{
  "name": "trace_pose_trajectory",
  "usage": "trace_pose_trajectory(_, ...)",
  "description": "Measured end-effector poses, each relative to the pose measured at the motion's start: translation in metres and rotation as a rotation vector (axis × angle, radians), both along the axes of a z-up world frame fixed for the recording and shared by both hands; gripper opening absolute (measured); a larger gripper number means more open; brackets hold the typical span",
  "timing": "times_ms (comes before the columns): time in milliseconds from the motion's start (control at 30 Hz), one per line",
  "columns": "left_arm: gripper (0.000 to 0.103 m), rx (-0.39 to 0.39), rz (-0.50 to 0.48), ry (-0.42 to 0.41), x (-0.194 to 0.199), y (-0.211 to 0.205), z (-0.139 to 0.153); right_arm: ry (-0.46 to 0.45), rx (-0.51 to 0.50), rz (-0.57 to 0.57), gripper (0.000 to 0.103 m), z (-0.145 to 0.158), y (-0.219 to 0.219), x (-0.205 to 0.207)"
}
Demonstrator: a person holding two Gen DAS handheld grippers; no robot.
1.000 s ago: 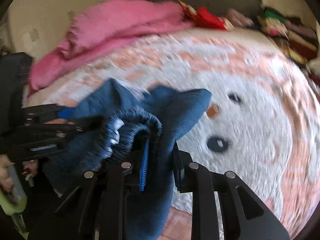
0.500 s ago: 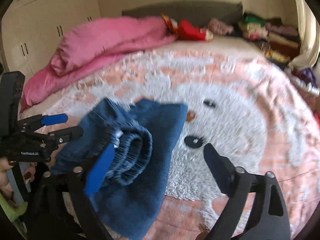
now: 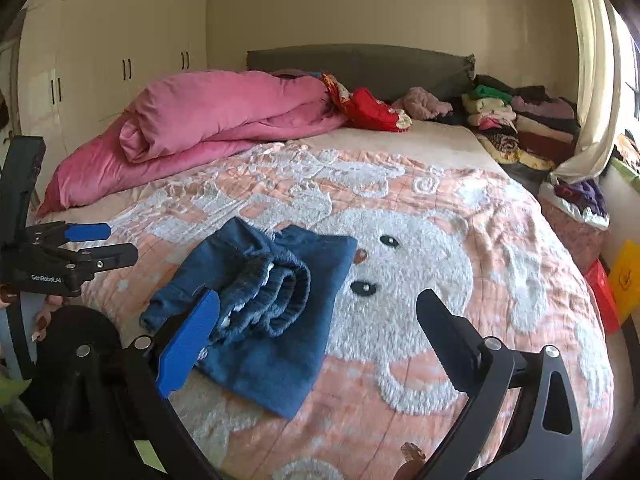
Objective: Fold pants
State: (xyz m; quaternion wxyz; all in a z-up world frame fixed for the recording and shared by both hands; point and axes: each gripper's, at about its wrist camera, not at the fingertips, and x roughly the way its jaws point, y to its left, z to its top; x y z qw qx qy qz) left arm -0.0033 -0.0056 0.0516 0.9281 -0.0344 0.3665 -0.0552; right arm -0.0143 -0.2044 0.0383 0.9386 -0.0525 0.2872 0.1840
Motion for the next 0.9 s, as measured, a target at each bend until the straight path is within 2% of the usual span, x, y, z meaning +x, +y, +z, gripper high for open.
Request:
trace_pose_trajectory(300, 0.093, 0.021, -0.006, 0.073, -0.03, -0.005, -0.024, 0.077, -0.022, -0.017, 0.098, -0.019, 0.003, -0.02)
trace_pose_trajectory(467, 0.093, 0.003, 0.004, 0.119, -0.036, -0.004, -0.04, 0.144, -0.012, -0.038, 0.098, -0.034, 0.002, -0.019)
trace_pose_trajectory(900, 0.093, 0.008, 0.016, 0.123, -0.036, -0.004, -0.04, 0.152, -0.014, -0.044, 0.098, -0.036, 0.0, -0.02)
